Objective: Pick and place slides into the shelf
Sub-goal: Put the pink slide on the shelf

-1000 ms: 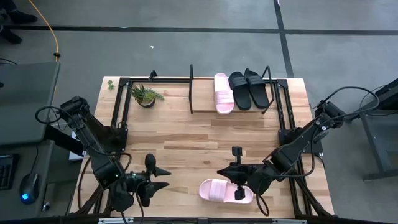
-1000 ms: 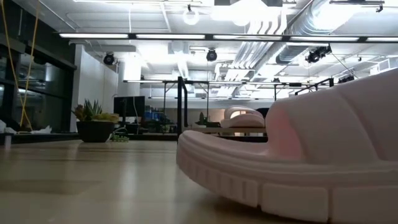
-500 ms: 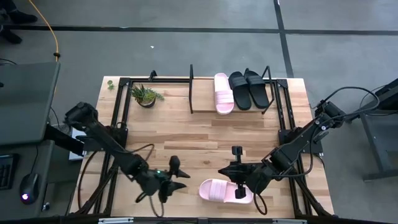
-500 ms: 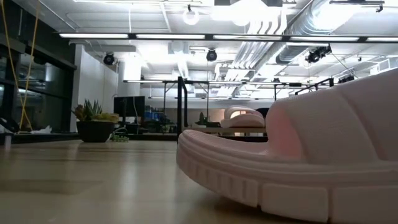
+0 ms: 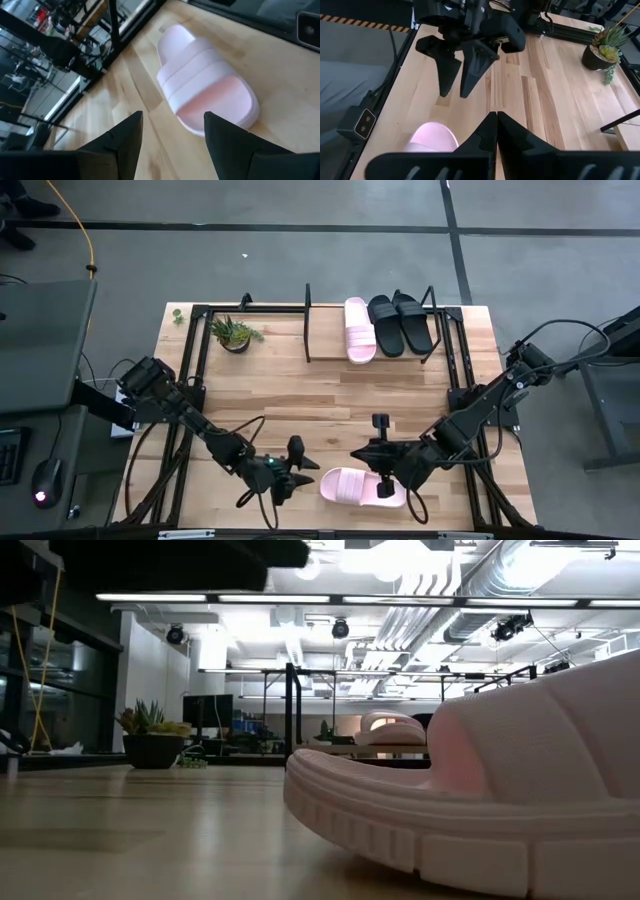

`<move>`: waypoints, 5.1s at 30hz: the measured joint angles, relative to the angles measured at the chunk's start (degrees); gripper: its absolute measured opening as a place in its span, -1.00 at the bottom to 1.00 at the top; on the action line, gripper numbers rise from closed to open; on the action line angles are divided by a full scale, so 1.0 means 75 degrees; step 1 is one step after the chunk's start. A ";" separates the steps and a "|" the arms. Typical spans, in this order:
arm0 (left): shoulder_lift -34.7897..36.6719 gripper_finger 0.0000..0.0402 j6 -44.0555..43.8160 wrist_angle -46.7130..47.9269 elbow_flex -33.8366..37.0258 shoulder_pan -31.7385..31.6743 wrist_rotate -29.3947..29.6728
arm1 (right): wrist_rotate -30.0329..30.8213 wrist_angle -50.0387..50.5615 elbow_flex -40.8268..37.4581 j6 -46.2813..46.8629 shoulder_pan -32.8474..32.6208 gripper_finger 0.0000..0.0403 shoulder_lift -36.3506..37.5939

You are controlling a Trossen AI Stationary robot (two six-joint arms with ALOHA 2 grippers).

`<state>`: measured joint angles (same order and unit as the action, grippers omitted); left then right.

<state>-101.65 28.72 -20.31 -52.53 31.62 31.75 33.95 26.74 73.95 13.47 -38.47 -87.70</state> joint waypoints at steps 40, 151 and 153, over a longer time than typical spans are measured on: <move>-0.3205 -0.04 0.0940 0.0618 -0.3036 -0.0123 0.0313 | -0.0058 -0.0114 0.0000 0.0000 0.0084 -1.00 0.0000; -0.3199 -1.00 0.0912 0.2103 -0.3707 -0.0010 0.3850 | 0.0393 -0.0160 0.0000 -0.0099 0.0284 -1.00 0.0003; -0.3199 -1.00 0.0857 0.2340 -0.3795 -0.0004 0.3968 | 0.0393 -0.0152 0.0000 -0.0067 0.0283 -1.00 0.0003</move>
<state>-125.64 35.15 -2.76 -81.00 31.59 61.51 36.91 25.61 73.95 12.97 -36.35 -87.68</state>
